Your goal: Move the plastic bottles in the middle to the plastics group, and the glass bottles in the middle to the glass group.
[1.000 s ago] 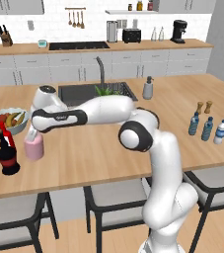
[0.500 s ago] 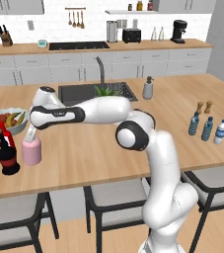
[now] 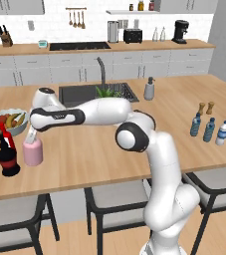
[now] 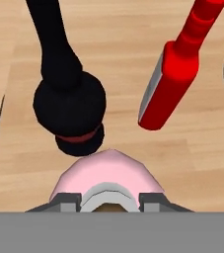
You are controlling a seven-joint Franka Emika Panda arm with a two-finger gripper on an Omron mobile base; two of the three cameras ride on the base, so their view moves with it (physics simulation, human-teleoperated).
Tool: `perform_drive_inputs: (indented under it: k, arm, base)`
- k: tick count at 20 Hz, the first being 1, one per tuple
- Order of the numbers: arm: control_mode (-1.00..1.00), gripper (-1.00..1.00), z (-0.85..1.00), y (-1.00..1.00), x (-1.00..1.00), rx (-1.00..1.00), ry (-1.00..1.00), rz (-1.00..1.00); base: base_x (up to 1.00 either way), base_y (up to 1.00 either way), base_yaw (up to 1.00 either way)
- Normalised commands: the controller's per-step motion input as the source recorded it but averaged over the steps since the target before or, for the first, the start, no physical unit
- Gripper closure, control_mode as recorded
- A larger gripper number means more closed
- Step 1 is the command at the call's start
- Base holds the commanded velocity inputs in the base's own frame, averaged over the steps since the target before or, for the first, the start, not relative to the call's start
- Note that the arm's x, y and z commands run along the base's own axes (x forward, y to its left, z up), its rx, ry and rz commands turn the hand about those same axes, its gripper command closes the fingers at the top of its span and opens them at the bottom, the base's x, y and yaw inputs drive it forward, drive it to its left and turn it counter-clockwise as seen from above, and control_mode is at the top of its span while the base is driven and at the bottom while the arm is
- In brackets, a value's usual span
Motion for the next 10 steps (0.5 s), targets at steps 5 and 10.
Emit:
perform_drive_inputs:
  k: [5,10]
  arm:
    - [-1.00,1.00,-0.22,0.00,0.03,0.00,0.00,0.00]
    - [-1.00,1.00,-0.26,0.00,0.00,0.00,-0.06,0.00]
  base:
    - [0.00,0.00,0.00]
    - [0.00,0.00,0.00]
